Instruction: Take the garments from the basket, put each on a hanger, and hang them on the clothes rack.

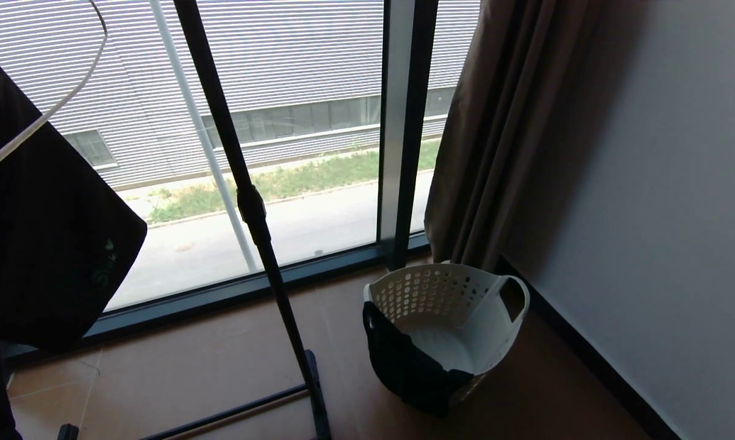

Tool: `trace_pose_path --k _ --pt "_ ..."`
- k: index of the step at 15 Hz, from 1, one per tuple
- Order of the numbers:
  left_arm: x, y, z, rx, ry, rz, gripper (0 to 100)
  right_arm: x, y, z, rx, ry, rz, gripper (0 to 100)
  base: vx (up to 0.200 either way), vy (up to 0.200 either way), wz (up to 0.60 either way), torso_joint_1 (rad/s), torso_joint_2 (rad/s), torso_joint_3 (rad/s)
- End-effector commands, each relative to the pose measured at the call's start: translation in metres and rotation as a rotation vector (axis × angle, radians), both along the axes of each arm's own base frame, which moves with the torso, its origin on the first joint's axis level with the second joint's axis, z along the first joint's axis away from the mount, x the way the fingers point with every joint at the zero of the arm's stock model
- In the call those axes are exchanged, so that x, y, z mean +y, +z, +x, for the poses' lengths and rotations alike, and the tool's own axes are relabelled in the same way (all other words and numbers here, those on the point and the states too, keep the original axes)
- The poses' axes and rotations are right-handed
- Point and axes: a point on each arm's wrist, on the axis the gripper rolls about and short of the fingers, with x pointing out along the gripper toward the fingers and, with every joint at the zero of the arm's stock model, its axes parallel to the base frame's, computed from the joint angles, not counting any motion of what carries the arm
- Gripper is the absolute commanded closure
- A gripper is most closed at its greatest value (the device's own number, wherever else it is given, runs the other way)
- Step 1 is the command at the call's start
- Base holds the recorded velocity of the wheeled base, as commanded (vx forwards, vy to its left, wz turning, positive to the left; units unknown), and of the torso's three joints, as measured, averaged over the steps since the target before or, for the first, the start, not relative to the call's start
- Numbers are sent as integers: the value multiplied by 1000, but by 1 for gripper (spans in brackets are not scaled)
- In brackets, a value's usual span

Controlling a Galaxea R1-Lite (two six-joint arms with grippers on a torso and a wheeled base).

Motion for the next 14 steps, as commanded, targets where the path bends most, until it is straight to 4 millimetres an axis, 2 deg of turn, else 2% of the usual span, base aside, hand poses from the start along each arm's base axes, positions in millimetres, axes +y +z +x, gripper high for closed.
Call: trace_pose_path --k 1,14 --pt "0 0 0 1 0 0 0 0 0 0 1 3 -1 0 0 0 0 7 2 -203" --pt "-1 1 2 28 11 6 0 0 0 0 1 6 -4 0 0 0 0 4 2 -199"
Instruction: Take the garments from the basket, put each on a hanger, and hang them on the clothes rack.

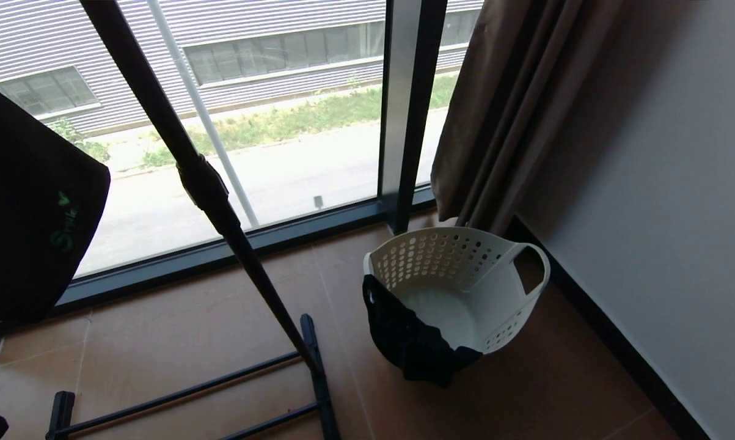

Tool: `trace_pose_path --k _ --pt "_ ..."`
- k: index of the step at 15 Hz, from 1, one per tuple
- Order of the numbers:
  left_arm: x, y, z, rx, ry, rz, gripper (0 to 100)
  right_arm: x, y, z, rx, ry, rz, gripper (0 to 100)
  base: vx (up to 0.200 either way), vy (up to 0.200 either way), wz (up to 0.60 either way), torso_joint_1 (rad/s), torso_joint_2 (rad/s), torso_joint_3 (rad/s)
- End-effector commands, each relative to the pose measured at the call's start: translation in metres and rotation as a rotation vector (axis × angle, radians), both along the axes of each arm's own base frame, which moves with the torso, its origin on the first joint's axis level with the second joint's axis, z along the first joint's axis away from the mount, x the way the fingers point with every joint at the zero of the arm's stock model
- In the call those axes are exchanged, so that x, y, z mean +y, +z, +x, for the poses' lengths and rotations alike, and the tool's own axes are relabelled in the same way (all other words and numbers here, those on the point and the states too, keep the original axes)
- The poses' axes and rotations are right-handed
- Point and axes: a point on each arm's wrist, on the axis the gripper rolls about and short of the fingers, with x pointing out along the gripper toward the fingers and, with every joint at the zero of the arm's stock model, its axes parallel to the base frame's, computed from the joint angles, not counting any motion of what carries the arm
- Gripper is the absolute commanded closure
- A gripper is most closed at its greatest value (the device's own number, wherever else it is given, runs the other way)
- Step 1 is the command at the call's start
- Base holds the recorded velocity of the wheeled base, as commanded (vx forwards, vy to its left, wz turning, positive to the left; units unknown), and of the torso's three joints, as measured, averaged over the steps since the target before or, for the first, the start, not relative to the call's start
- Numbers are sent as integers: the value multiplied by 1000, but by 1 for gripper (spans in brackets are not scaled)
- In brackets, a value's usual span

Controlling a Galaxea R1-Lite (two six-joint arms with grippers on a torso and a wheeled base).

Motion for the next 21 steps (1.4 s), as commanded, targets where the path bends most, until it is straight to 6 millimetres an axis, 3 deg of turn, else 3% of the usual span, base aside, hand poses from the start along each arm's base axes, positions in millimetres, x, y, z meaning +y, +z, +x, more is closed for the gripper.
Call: trace_pose_path --k 1,8,10,12,14,17,18,19,21 --pt "0 0 2 21 5 5 0 0 0 0 1 0 1 0 0 0 0 2 7 -198" --pt "0 -1 -1 -18 14 5 0 1 0 0 19 45 -13 0 0 0 0 2 0 -188" --pt "0 -1 -1 -18 18 2 0 3 25 16 153 164 -9 0 0 0 0 4 1 -40" --pt "0 -1 -1 -19 16 3 0 8 70 61 331 326 8 0 0 0 0 0 0 0" --pt "0 -1 -1 -14 17 4 0 18 92 105 408 410 0 0 0 0 0 0 0 0" --pt "0 -1 -1 -18 19 0 0 46 104 173 511 508 -30 0 0 0 0 0 0 0" --pt "0 -1 -1 -18 18 0 0 52 105 184 522 517 -42 0 0 0 0 0 0 0" --pt "0 -1 -1 -17 16 2 0 69 109 217 550 515 -76 0 0 0 0 0 0 0" --pt "0 -1 -1 -18 16 2 0 94 106 263 569 550 -161 0 0 0 0 0 0 0"
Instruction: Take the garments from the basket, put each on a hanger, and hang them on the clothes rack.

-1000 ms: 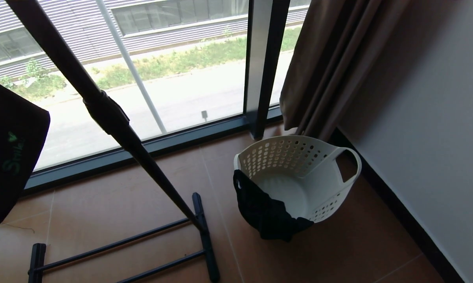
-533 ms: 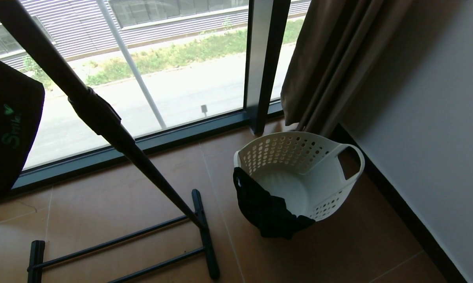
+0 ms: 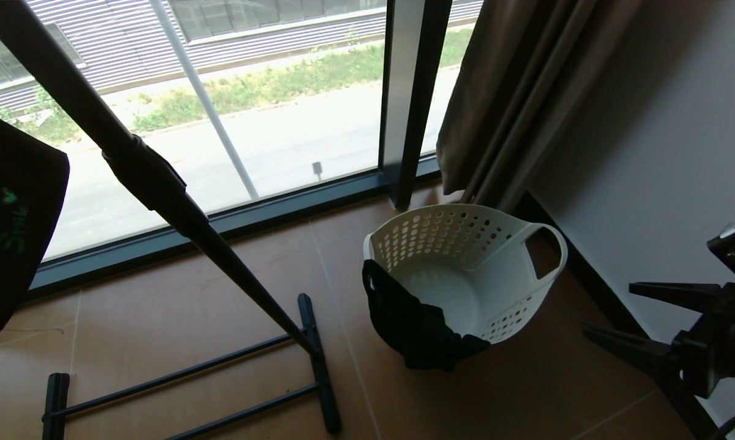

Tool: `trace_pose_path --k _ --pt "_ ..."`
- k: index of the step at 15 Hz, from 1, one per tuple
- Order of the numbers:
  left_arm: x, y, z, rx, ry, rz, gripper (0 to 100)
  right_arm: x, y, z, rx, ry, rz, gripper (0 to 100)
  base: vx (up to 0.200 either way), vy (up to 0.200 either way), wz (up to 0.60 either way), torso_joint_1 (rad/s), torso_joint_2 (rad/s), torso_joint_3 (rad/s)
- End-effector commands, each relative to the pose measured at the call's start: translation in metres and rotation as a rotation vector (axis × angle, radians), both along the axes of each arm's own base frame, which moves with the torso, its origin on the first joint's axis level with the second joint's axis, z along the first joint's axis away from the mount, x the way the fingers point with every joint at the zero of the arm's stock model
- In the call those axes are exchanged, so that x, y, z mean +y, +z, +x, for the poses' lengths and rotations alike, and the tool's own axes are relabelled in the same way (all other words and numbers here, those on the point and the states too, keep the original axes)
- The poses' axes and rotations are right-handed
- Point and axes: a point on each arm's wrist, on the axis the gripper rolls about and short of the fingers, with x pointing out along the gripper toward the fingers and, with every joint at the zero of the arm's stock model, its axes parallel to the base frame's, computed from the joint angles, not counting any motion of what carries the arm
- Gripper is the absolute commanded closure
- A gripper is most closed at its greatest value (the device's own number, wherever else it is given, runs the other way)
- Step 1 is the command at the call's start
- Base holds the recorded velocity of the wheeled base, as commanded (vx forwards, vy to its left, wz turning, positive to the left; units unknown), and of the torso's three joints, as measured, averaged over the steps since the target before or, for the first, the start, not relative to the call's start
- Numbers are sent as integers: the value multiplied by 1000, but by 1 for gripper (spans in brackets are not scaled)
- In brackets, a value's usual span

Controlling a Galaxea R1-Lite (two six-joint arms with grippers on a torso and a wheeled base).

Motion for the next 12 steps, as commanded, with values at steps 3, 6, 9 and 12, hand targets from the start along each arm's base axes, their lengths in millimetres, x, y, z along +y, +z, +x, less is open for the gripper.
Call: trace_pose_path --k 3,6,9,12 --pt "0 0 0 0 -1 1 0 75 -27 132 87 139 -178 0 0 0 0 0 0 0" --pt "0 0 0 -1 -1 0 0 102 -68 186 92 154 -365 0 0 0 0 0 0 0" --pt "0 0 0 -1 -1 0 0 113 -84 210 71 179 -438 0 0 0 0 0 0 0" --pt "0 0 0 0 -1 1 0 133 -100 221 72 216 -445 0 0 0 0 0 0 0"
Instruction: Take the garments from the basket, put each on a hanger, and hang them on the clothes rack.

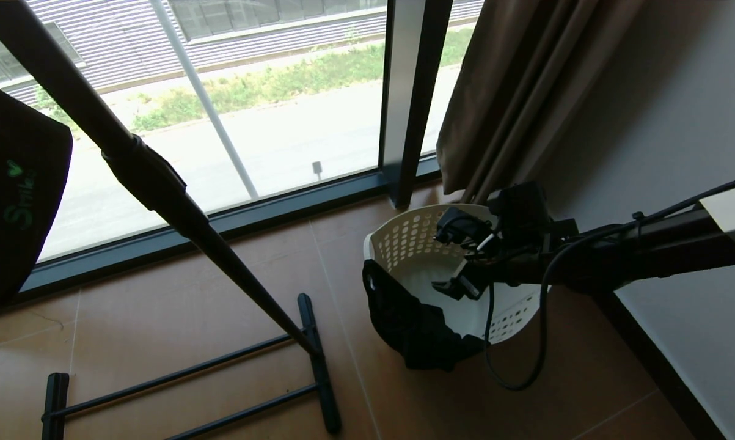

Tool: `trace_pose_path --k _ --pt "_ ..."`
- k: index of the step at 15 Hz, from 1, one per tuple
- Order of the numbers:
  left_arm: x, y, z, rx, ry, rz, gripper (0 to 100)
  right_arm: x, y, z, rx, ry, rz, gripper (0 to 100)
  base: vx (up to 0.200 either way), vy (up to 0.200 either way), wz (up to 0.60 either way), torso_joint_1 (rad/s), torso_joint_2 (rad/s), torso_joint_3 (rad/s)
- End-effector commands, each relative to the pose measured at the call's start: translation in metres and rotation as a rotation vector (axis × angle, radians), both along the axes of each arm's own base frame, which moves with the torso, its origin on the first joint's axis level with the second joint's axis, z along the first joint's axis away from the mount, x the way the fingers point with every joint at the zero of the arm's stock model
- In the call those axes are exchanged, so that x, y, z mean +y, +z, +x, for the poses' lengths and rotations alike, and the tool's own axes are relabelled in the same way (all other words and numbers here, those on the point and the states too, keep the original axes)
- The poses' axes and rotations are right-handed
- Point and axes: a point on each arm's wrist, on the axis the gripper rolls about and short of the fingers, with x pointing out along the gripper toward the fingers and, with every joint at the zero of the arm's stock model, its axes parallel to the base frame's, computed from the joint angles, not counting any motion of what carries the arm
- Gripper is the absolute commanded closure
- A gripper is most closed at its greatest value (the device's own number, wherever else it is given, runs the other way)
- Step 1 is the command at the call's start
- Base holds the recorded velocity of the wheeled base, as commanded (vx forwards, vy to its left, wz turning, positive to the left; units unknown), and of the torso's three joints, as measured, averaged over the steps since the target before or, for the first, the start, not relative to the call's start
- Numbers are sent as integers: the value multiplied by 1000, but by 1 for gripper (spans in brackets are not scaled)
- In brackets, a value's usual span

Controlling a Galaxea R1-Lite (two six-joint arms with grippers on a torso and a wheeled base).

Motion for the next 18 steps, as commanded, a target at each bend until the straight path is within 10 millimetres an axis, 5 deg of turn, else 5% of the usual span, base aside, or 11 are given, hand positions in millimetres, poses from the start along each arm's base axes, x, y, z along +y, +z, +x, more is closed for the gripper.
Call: trace_pose_path --k 1,11,18 --pt "0 0 0 1 0 0 0 20 -33 15 49 29 -24 0 0 0 0 0 0 0" --pt "0 0 0 2 0 2 0 38 -71 52 41 -33 -53 0 0 0 0 0 0 0" --pt "0 0 0 -1 1 0 0 52 -69 60 22 -50 1 0 0 0 0 0 0 0"
